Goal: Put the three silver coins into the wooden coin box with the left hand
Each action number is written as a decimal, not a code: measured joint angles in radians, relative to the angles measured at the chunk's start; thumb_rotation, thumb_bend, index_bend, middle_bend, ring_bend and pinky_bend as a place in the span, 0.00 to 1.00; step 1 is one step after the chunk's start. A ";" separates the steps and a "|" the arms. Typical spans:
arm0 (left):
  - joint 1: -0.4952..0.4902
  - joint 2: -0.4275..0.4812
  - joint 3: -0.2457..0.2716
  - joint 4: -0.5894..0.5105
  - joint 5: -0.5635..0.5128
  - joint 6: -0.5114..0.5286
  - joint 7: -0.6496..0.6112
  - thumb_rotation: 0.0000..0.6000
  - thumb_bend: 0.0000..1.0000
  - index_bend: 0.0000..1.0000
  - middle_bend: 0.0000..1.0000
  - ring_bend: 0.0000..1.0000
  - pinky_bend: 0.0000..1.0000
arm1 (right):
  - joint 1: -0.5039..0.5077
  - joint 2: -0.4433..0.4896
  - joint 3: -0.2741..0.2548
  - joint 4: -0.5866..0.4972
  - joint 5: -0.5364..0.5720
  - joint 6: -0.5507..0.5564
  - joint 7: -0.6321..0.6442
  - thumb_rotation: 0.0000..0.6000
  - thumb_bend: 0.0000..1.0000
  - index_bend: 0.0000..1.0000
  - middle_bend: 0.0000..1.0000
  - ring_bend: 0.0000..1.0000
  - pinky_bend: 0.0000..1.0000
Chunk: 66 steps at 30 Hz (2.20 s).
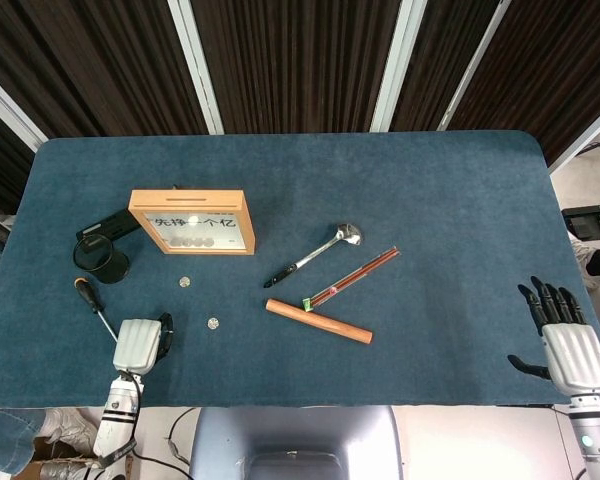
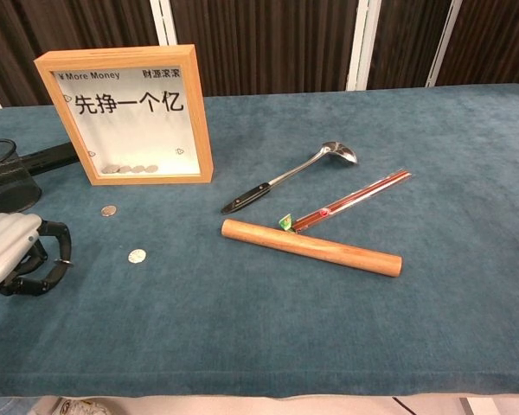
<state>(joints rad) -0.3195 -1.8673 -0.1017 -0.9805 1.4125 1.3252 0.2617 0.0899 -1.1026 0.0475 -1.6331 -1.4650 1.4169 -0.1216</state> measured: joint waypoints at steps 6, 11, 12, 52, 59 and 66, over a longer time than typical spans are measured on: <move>-0.001 0.001 -0.001 0.000 0.006 0.014 -0.012 1.00 0.42 0.62 1.00 1.00 1.00 | 0.001 0.000 0.000 -0.002 0.003 -0.003 -0.004 1.00 0.14 0.00 0.00 0.00 0.00; -0.001 0.022 -0.003 -0.038 0.011 0.023 -0.017 1.00 0.42 0.62 1.00 1.00 1.00 | 0.001 0.001 0.000 -0.003 0.003 -0.003 -0.004 1.00 0.14 0.00 0.00 0.00 0.00; -0.001 0.029 -0.004 -0.051 0.012 0.023 -0.018 1.00 0.42 0.62 1.00 1.00 1.00 | 0.001 0.001 0.000 -0.003 0.003 -0.002 -0.003 1.00 0.14 0.00 0.00 0.00 0.00; -0.556 0.604 -0.455 -0.831 -0.852 -0.205 0.528 1.00 0.42 0.60 1.00 1.00 1.00 | 0.033 0.000 0.044 0.022 0.113 -0.067 0.017 1.00 0.14 0.00 0.00 0.00 0.00; -0.655 0.563 -0.433 -0.694 -0.930 -0.217 0.540 1.00 0.42 0.59 1.00 1.00 1.00 | 0.026 0.012 0.049 0.023 0.118 -0.058 0.041 1.00 0.14 0.00 0.00 0.00 0.00; -0.692 0.551 -0.413 -0.610 -1.000 -0.245 0.509 1.00 0.42 0.59 1.00 1.00 1.00 | 0.023 0.017 0.049 0.024 0.120 -0.056 0.050 1.00 0.14 0.00 0.00 0.00 0.00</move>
<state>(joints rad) -1.0116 -1.3165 -0.5144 -1.5901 0.4128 1.0802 0.7708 0.1132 -1.0852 0.0967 -1.6094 -1.3445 1.3608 -0.0719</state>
